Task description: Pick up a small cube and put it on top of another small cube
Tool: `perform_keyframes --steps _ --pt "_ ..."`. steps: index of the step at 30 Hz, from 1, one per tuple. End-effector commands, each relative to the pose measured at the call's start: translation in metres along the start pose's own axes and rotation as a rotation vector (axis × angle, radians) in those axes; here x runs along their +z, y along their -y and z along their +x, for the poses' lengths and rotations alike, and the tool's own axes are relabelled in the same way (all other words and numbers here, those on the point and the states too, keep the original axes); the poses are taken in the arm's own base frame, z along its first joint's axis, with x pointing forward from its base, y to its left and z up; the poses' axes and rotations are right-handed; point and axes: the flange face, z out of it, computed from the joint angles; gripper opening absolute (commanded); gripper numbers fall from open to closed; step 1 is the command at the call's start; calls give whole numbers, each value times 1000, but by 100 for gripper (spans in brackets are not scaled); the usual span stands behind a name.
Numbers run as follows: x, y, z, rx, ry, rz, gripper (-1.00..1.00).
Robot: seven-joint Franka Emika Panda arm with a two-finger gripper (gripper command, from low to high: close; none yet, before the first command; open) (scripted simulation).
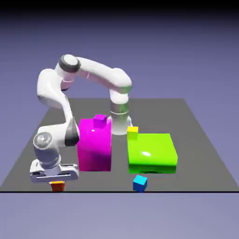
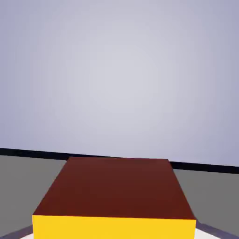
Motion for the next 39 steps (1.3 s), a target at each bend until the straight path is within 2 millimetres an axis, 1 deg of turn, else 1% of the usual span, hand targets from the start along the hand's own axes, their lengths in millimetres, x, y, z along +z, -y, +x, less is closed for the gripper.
perform_keyframes --steps 1,4,7,8,9,12,16,20,24,28,32,36,39 --pt "-5 -2 1 7 -5 -1 -100" --pt "-24 -11 4 36 -27 10 -100" --pt "-52 -22 9 77 -67 29 -100" --pt "-60 -22 10 89 -81 40 -100" --pt "-62 -9 5 83 -83 43 -100" --pt "-76 29 -28 33 -84 -8 -100" --pt "-95 69 -76 -16 -93 -63 -100" --pt "-114 99 -127 -49 -111 -101 -100" --pt "-133 120 -179 -72 -134 -116 -100" --pt "-150 133 -232 -88 -157 -108 -100" --pt "-165 139 -285 -103 -175 -76 -100" --pt "-170 130 -335 -124 -178 -71 -100" --pt "-171 120 -370 -142 -174 -59 -100"
